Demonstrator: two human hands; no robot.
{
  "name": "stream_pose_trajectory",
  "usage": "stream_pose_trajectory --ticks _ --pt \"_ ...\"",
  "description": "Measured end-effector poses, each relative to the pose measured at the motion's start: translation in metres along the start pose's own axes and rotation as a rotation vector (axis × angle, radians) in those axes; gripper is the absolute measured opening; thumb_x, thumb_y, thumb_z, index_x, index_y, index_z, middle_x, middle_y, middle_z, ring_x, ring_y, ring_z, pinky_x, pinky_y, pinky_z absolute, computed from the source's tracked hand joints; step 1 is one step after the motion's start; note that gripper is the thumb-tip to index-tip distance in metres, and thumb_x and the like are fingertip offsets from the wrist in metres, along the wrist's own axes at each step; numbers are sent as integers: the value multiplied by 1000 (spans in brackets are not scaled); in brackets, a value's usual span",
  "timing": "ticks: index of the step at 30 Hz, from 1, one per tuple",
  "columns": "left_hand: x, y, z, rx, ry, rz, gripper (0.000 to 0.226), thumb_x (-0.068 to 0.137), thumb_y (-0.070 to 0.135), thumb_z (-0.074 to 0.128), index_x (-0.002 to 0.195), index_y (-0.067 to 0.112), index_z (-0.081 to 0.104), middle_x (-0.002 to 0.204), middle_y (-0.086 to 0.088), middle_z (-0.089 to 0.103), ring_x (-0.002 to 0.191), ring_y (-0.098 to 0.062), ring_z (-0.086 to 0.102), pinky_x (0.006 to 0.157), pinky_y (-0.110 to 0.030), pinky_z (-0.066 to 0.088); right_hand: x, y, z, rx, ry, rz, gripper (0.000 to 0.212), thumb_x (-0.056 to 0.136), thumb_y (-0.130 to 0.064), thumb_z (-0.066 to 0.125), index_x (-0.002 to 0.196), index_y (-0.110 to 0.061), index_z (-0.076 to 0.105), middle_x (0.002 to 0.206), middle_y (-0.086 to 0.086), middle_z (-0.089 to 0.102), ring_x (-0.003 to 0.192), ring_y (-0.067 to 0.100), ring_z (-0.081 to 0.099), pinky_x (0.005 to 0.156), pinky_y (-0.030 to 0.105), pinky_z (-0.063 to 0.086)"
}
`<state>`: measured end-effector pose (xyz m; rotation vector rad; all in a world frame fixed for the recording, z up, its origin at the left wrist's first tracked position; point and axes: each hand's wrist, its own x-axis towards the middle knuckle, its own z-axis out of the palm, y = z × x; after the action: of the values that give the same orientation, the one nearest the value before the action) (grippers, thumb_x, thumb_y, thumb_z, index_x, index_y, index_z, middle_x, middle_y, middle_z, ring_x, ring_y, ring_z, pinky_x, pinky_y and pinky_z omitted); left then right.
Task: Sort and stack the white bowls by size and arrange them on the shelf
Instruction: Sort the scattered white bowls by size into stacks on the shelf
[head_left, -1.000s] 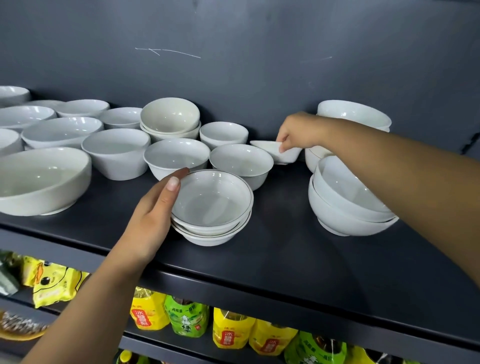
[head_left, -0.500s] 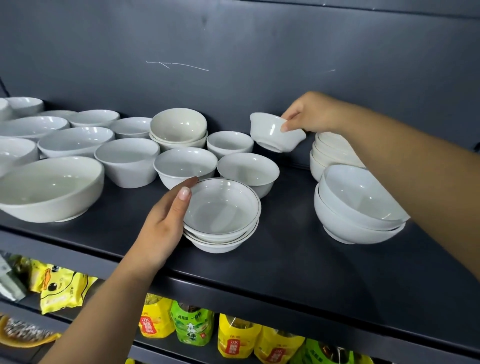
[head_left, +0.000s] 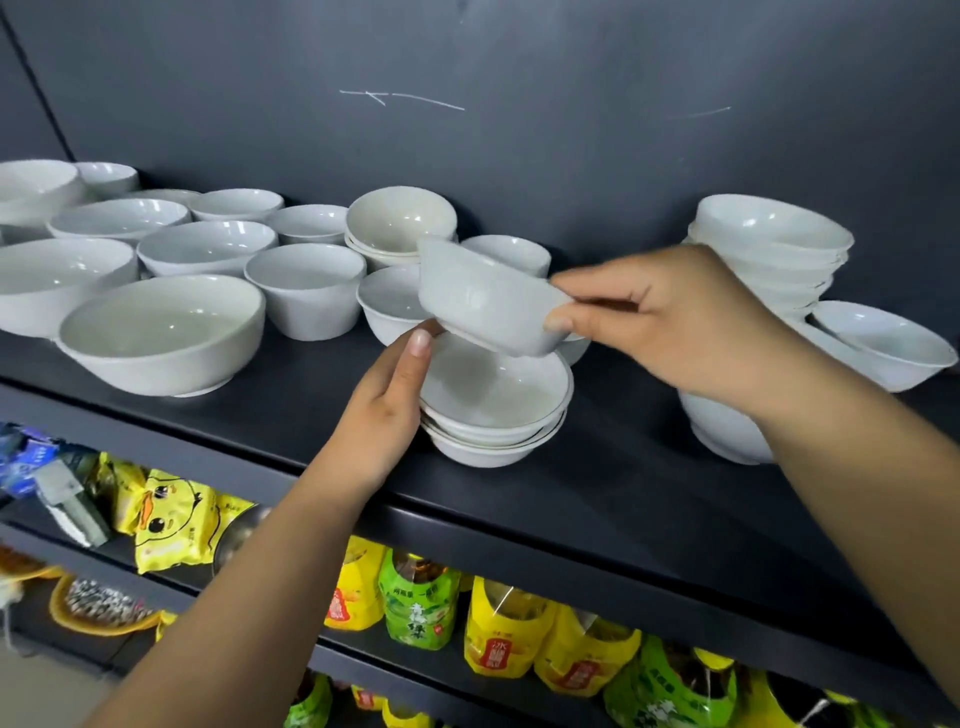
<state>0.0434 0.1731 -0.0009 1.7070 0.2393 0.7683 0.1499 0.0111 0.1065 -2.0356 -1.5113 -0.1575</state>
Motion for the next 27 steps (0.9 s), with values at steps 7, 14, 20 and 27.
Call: stream_pose_trajectory --ticks 7,14,20,27 --pt "-1 1 0 -59 -76 50 31 91 43 34 118 35 46 117 27 53 109 19 47 87 -1 35 -14 12 31 -98 -15 -113 29 83 -23 53 86 2 67 74 17 66 72 31 58 67 34 42" --pt "3 -7 -3 -78 -118 98 77 67 75 56 122 23 47 120 13 58 114 1 54 91 -12 40 -20 22 39 51 13 -170 35 87 -25 49 108 -3 67 90 10 70 87 14 56 80 21 44" --pt "6 -7 -3 -28 -148 177 104 64 80 53 127 -3 42 118 0 57 111 -2 54 92 -15 40 -30 28 51 -2 96 -268 33 87 -15 48 110 0 66 98 10 70 96 12 55 88 16 40" --pt "6 -7 -4 -12 -167 189 103 69 76 52 129 -8 38 118 2 54 110 3 52 92 -13 38 -30 31 54 -8 148 -340 27 87 -10 52 108 1 66 90 14 69 90 17 56 83 24 45"
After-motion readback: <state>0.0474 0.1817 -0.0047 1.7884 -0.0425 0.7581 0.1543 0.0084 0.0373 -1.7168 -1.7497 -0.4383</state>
